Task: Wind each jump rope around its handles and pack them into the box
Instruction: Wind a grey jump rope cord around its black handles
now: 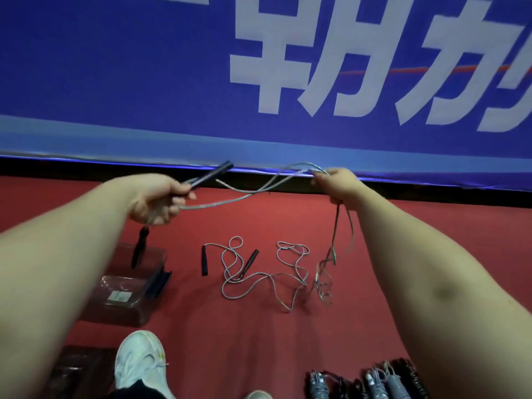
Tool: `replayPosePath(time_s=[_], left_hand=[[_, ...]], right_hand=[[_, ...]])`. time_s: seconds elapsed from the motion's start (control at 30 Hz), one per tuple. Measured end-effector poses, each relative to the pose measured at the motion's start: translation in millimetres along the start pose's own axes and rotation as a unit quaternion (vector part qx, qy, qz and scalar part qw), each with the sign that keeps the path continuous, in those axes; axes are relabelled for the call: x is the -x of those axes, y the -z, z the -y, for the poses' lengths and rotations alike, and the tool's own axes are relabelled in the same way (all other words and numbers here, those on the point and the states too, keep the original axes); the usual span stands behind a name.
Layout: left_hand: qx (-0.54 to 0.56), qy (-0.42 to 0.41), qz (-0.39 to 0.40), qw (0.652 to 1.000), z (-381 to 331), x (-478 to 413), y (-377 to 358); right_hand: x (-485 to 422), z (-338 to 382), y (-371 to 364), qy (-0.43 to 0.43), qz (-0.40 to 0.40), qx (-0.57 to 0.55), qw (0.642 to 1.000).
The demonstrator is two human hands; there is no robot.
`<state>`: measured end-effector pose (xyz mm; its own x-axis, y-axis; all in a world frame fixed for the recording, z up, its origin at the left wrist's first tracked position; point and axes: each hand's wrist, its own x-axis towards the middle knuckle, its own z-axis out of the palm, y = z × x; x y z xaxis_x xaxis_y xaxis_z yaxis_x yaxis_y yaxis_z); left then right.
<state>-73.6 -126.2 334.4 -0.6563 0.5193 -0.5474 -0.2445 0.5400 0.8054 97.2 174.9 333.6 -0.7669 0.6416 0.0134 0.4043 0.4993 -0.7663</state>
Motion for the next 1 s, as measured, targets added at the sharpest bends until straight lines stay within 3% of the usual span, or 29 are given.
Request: replayPosePath(time_s=[0.1, 0.17, 0.3, 0.4, 0.5, 0.57, 0.67, 0.77, 0.83, 0.93, 1.0], left_hand=[[-0.184, 0.081, -0.06, 0.978, 24, -12, -17], [-0.251, 0.051, -0.095, 0.962, 32, -18, -28], [-0.05, -0.147, 0.033, 0.987, 3, -16, -59], [-0.057, -0.269, 0.031, 0.961, -15, -11, -89], [-0.055, -0.303, 0.029, 0.951, -5, -19, -110], [-0.074, -0.304, 0.022, 0.949, 13, -29, -111], [-0.164, -0.291, 0.018, 0.943, 46, -43, -102], [-0.247, -0.253, 0.024, 0.935, 83, -52, -99], [-0.27, -0.225, 0.02, 0.936, 97, -54, -102], [-0.201, -0.228, 0.02, 0.952, 89, -47, -113], [-0.132, -0.223, 0.019, 0.966, 69, -43, -118]], right_hand=[[7, 58, 7, 0.084, 0.078, 0.038, 0.993], [14, 97, 12, 0.136, 0.108, 0.06, 0.983], [30, 146, 3, 0.196, 0.134, 0.146, 0.96], [35, 154, -12, 0.233, 0.124, 0.198, 0.944], [33, 150, -9, 0.276, 0.086, 0.206, 0.935], [31, 146, 0, 0.299, 0.08, 0.299, 0.903], [23, 137, 14, 0.334, 0.052, 0.466, 0.818], [6, 125, 25, 0.372, -0.011, 0.552, 0.747], [-5, 111, 28, 0.368, -0.047, 0.566, 0.736], [-22, 69, 18, 0.297, -0.073, 0.616, 0.726], [-26, 33, -1, 0.201, -0.068, 0.615, 0.759]])
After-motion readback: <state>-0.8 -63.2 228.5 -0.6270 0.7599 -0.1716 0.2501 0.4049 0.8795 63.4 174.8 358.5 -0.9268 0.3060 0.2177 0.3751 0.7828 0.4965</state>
